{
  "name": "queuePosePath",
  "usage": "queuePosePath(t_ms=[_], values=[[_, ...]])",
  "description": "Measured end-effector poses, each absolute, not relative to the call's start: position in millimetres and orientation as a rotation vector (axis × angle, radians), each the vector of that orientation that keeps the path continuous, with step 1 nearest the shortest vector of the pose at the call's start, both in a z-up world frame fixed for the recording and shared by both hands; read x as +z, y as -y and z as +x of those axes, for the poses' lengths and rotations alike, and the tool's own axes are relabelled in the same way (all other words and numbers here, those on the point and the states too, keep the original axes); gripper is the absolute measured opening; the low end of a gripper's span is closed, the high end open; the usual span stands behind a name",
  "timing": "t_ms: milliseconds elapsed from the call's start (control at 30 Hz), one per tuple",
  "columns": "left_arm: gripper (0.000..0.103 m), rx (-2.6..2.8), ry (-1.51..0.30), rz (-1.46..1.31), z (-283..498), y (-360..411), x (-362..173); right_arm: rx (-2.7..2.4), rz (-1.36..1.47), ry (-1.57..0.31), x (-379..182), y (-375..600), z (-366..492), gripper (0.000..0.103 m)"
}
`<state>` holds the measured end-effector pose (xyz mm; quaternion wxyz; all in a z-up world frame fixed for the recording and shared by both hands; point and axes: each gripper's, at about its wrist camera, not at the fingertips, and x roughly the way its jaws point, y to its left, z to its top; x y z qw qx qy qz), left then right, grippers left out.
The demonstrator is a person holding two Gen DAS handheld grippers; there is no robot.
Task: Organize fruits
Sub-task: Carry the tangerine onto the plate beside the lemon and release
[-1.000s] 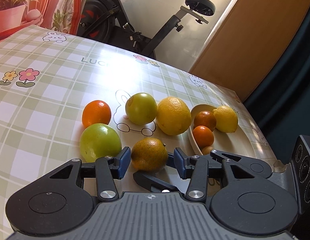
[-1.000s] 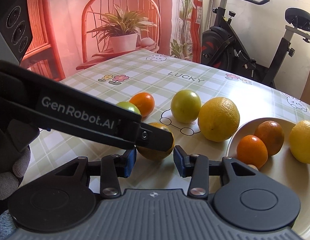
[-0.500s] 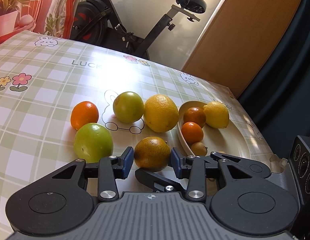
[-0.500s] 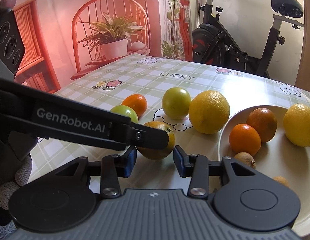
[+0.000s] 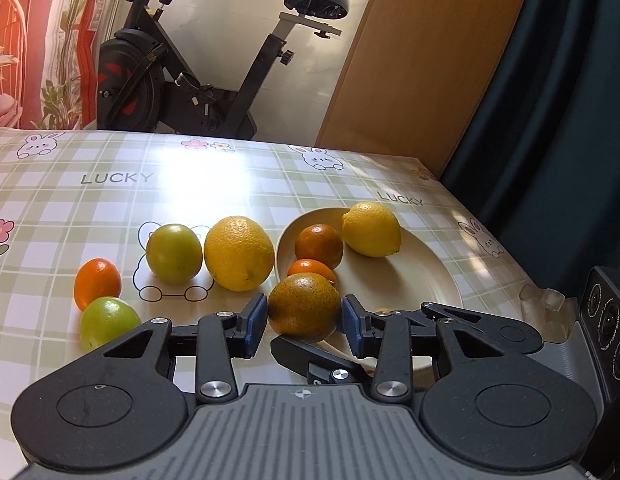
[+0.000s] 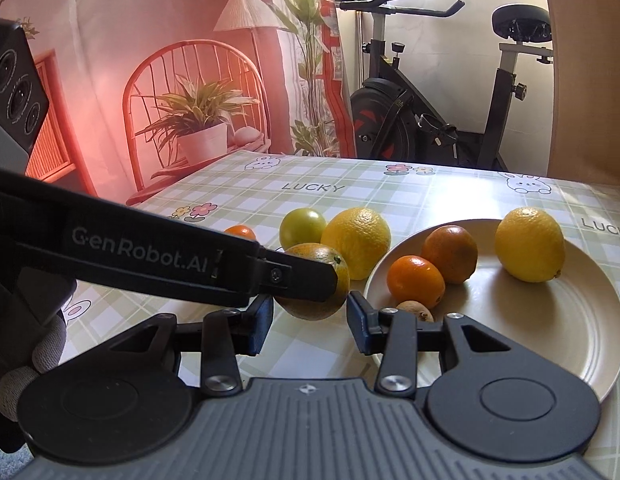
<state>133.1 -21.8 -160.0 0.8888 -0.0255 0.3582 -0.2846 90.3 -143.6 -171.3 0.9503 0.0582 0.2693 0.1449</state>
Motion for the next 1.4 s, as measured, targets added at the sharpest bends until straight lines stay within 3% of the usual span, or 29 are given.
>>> queuePosePath(t_ms=[667, 1400], values=[[0.043, -0.677, -0.765, 0.071, 173, 111, -168, 0.132, 0.247, -0.496, -175, 234, 101, 0.044], [0.044, -0.671, -0.802, 0.102, 192, 122, -179, 0.098, 0.236, -0.574, -189, 242, 130, 0.046]])
